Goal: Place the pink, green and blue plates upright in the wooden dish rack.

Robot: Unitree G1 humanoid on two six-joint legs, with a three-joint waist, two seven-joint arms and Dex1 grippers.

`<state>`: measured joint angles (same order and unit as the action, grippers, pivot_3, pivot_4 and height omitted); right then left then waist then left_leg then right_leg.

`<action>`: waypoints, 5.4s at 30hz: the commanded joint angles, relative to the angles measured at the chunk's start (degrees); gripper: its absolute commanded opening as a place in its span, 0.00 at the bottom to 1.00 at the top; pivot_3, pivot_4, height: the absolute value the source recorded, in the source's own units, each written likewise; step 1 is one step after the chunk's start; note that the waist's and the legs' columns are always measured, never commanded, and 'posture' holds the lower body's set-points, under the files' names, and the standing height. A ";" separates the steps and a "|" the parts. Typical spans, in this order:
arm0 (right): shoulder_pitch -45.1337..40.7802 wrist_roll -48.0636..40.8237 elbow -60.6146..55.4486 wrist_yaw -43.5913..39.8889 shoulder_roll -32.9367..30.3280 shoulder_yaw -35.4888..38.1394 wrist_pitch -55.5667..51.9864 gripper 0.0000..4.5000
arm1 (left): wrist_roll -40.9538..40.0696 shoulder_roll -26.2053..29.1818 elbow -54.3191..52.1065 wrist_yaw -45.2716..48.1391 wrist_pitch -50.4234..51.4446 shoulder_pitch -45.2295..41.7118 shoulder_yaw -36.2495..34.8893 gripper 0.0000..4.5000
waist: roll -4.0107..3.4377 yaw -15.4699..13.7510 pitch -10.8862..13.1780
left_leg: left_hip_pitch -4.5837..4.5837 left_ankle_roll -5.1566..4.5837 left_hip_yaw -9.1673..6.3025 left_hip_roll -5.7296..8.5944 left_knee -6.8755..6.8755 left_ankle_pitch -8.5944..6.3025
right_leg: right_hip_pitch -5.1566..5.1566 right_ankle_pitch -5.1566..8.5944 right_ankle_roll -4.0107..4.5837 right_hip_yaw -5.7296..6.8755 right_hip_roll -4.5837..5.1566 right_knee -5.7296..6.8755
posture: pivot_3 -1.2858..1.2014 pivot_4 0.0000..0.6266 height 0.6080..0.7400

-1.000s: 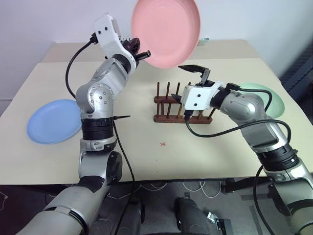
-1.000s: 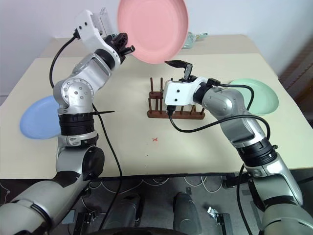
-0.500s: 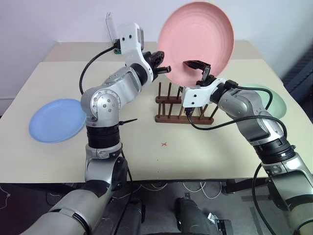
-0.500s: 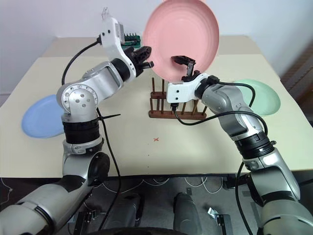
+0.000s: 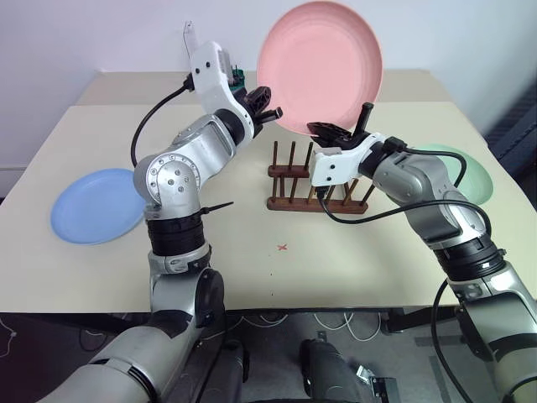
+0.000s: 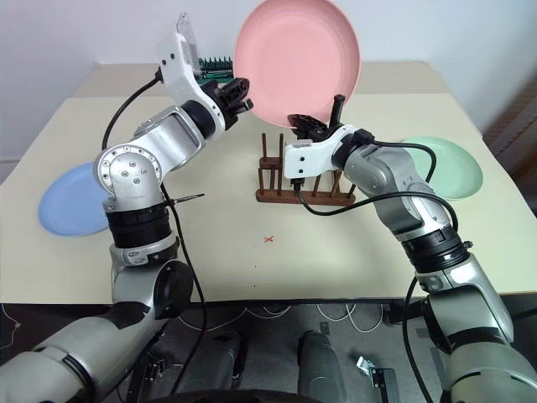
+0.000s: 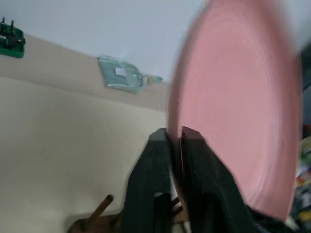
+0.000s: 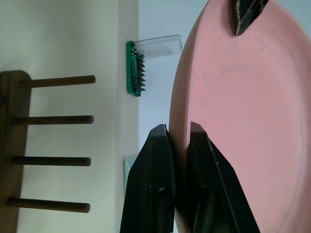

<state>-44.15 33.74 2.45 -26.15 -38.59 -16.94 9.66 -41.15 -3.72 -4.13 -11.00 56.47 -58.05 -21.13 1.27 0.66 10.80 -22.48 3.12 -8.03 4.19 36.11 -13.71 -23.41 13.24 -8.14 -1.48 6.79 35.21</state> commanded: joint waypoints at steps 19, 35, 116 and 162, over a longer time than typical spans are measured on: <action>10.36 -79.62 -27.44 -6.19 7.58 40.48 -49.11 0.00 | 10.20 37.87 -2.76 56.71 -30.46 32.45 17.19 0.67 | -0.17 0.43 0.01 | 0.04 -0.35 -0.04 -0.09 -0.17 -0.20 | -0.02 -0.04 0.12 -0.03 -0.02 0.00 | 0.52 0.24 1.00; 15.01 -93.96 -22.94 6.46 8.21 43.63 -55.74 0.00 | 11.45 34.84 -7.99 64.57 -29.19 35.91 25.50 0.67 | -0.32 0.25 0.06 | 0.05 -0.39 0.04 -0.12 -0.12 -0.21 | -0.04 -0.10 0.21 -0.01 -0.02 0.03 | 0.52 0.24 1.00; 4.28 -62.17 -10.39 1.98 -7.58 38.17 -23.38 0.01 | 14.49 30.05 -7.37 64.25 -30.95 36.11 28.47 0.68 | -0.91 1.56 0.06 | 0.11 -0.45 0.11 -0.12 -0.07 -0.24 | 0.04 -0.07 0.15 -0.11 -0.04 0.03 | 0.52 0.24 1.00; 10.91 -105.35 -10.81 3.00 6.58 33.03 -58.81 0.52 | 14.50 31.04 -7.65 63.27 -31.58 36.98 26.95 0.68 | -0.80 0.16 0.05 | 0.04 -0.53 0.07 -0.10 -0.06 -0.29 | 0.00 -0.07 0.16 -0.03 -0.02 -0.02 | 0.52 0.24 1.00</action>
<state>-32.80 -71.72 -6.39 -23.24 -32.44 14.38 -49.66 -26.49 26.96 -10.22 52.28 25.82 -20.87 7.15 0.47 0.82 10.85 -22.44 2.59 -7.95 4.10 36.06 -13.99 -23.41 13.16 -7.98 -1.52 6.77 35.19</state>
